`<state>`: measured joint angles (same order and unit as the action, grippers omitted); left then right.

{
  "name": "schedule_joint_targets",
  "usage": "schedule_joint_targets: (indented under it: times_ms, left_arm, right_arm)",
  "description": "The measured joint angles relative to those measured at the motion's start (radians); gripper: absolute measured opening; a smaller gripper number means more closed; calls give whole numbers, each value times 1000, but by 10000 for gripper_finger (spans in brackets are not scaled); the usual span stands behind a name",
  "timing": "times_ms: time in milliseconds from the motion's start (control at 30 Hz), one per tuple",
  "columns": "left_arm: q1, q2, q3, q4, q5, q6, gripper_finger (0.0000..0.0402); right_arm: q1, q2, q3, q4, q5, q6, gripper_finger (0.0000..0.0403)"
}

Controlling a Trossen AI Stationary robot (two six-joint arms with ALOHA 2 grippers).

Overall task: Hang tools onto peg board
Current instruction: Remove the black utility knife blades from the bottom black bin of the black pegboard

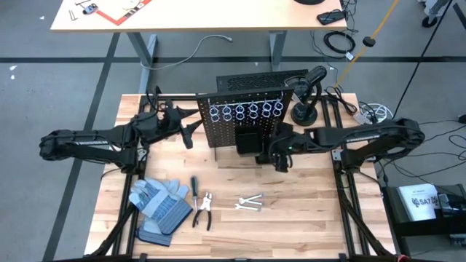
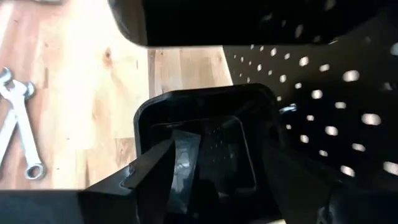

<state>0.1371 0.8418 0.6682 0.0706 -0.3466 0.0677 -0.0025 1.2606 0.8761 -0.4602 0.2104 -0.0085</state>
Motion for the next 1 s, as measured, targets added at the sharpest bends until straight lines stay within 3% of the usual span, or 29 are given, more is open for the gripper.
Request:
schedule_joint_targets:
  times_ms: [367, 533, 733, 1000]
  left_arm:
    - [-29, -115, 0, -116, 10, -5, 206]
    - [-35, -90, -3, -136, 59, 0, 206]
    - [-37, -15, -28, -128, 62, -1, 206]
    - [-102, 71, -29, 60, 130, 71, 206]
  right_arm:
    - [24, -211, 1, -270, 0, 75, 217]
    - [24, -202, 1, -344, 78, 139, 151]
    - [8, -124, 1, -300, 208, 102, 15]
    - [-51, -29, 1, -276, 328, 186, 2]
